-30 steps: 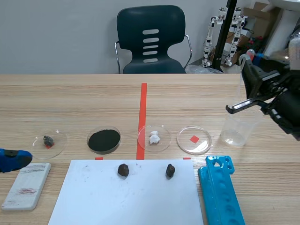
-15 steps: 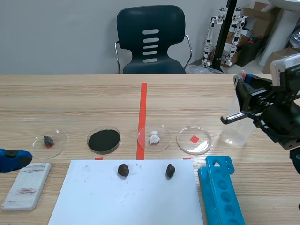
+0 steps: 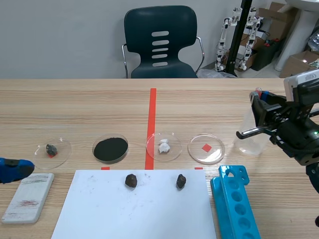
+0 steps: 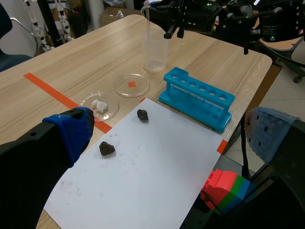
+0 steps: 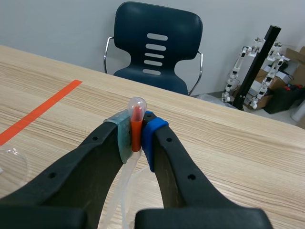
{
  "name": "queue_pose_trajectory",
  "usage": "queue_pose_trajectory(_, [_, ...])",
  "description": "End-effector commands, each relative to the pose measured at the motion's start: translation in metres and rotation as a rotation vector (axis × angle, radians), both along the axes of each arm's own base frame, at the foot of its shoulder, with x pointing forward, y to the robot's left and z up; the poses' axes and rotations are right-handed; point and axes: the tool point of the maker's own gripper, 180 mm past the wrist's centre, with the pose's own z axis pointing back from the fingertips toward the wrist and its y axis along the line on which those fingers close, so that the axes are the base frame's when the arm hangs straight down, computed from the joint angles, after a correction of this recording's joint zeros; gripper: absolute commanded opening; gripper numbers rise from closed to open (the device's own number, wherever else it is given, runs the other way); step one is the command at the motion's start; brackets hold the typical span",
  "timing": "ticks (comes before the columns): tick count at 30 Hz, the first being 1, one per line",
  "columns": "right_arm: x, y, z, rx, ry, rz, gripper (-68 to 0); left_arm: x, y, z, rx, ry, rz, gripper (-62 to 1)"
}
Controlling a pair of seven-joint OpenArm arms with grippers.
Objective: Put the dropper in the beaker
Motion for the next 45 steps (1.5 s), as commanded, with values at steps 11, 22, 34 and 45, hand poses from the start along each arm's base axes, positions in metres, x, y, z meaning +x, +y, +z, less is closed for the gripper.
queue_pose_trajectory(11, [0.006, -0.001, 0.015, 0.024, -0.06, -0.002, -66.5, -0.001, -0.002, 0.005, -0.031, -0.002, 0.008, 1.4])
queue_pose_trajectory(22, [-0.011, 0.02, 0.068, -0.002, -0.194, 0.075, -66.5, -0.001, -0.002, 0.005, -0.031, -0.002, 0.008, 1.4])
queue_pose_trajectory(34, [-0.062, 0.015, 0.123, -0.052, -0.296, 0.09, -66.5, -0.001, -0.002, 0.005, -0.031, -0.002, 0.008, 1.4])
queue_pose_trajectory(45, [-0.082, -0.018, 0.119, -0.074, -0.259, 0.017, -66.5, -0.001, -0.002, 0.005, -0.031, -0.002, 0.008, 1.4])
